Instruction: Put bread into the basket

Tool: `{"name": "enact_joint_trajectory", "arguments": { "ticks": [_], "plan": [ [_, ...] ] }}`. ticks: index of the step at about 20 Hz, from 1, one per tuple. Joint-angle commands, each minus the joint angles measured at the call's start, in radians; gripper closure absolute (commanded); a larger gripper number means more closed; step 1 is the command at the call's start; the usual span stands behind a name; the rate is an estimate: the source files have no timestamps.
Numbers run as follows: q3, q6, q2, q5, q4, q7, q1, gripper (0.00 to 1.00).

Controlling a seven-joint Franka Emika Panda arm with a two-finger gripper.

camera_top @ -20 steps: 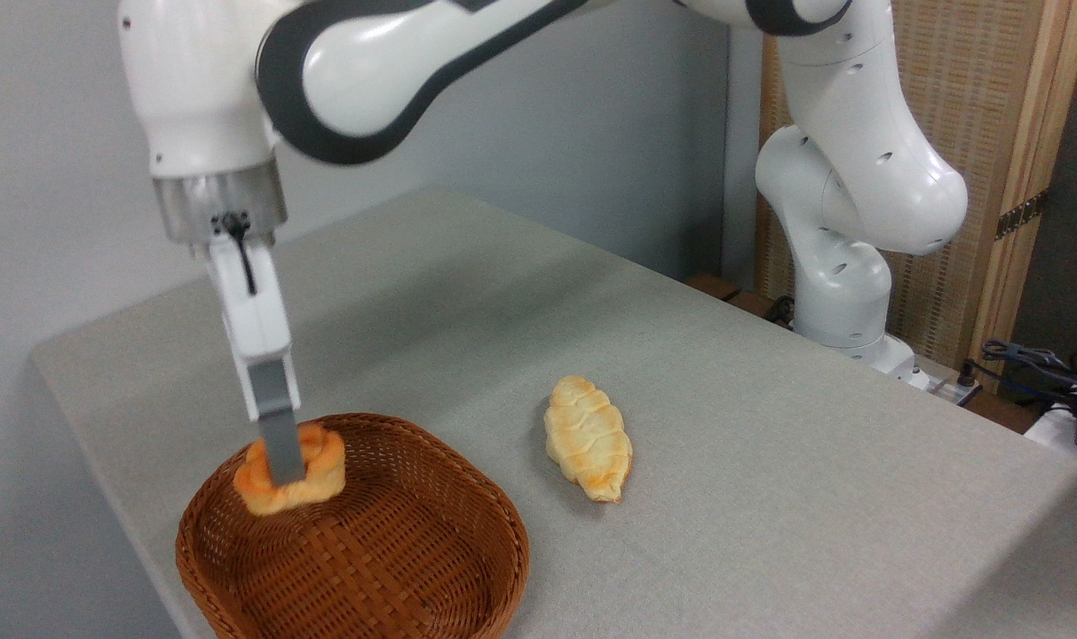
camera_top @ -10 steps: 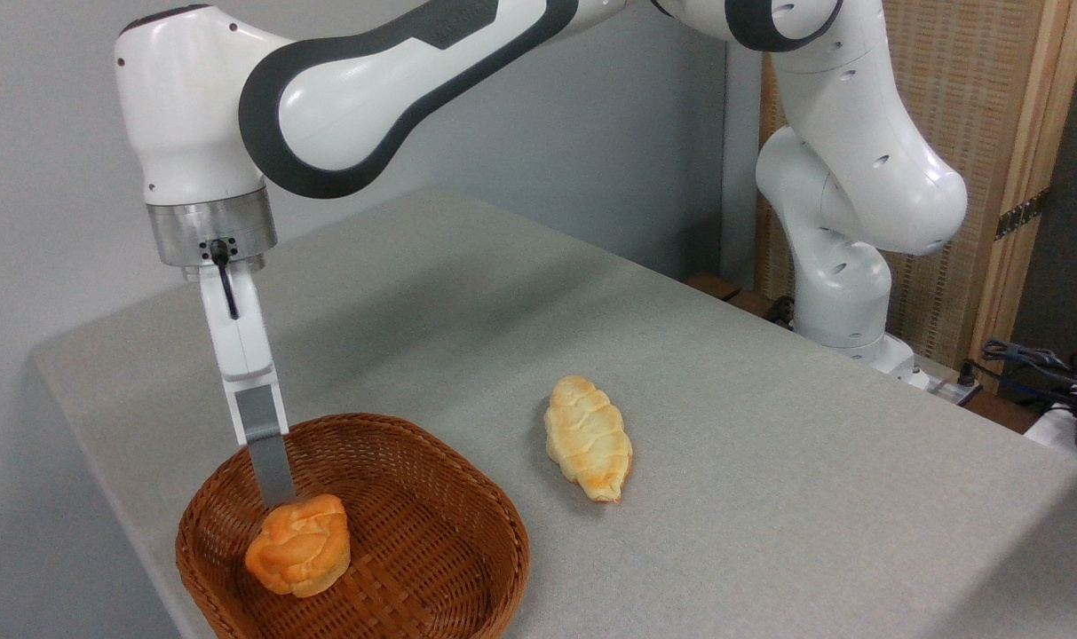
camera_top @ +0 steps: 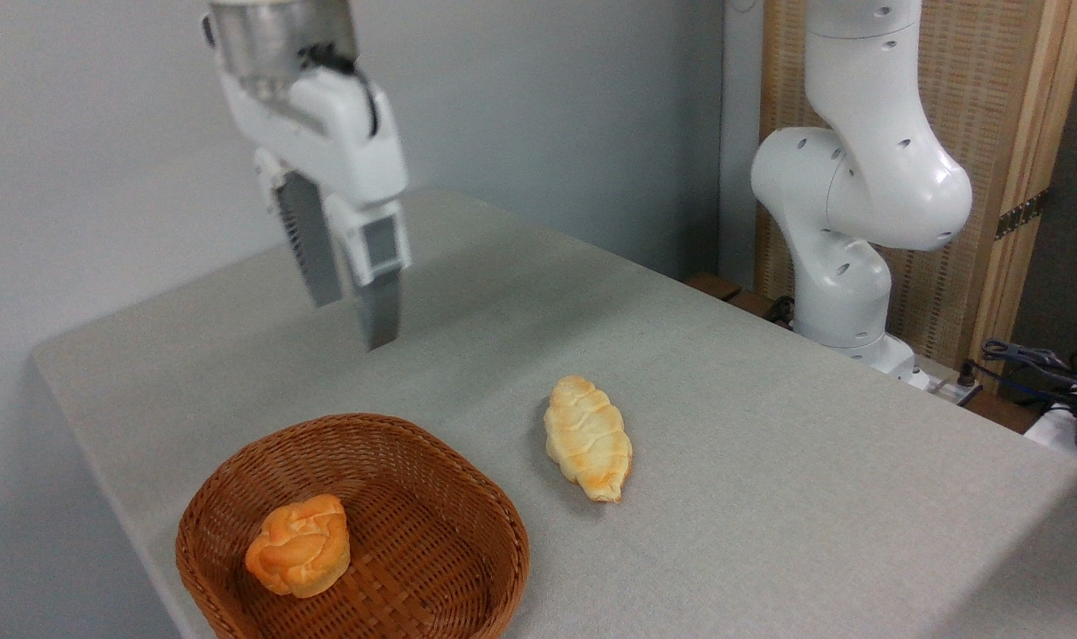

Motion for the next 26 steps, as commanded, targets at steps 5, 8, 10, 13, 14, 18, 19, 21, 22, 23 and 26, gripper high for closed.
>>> {"name": "enact_joint_trajectory", "arguments": {
  "ticks": [5, 8, 10, 13, 14, 18, 19, 21, 22, 23, 26],
  "plan": [
    [0.216, -0.076, -0.119, -0.073, -0.073, 0.099, -0.140, 0.00],
    [0.239, -0.079, -0.118, -0.074, -0.079, 0.094, -0.151, 0.00],
    [0.233, -0.085, -0.114, -0.073, -0.088, 0.091, -0.153, 0.00],
    [0.232, -0.085, -0.117, -0.064, -0.128, 0.094, -0.173, 0.00],
    [0.232, -0.085, -0.118, -0.063, -0.136, 0.094, -0.177, 0.00],
    [0.225, -0.082, -0.118, -0.065, -0.137, 0.099, -0.177, 0.00],
    [0.222, -0.079, -0.118, -0.071, -0.137, 0.100, -0.177, 0.00],
    [0.181, -0.076, -0.116, -0.070, -0.137, 0.100, -0.164, 0.00],
    [0.172, -0.079, -0.116, -0.068, -0.137, 0.100, -0.148, 0.00],
    [0.169, -0.079, -0.117, -0.068, -0.136, 0.103, -0.147, 0.00],
    [0.172, -0.077, -0.119, -0.062, -0.131, 0.123, -0.144, 0.00]
  ]
}}
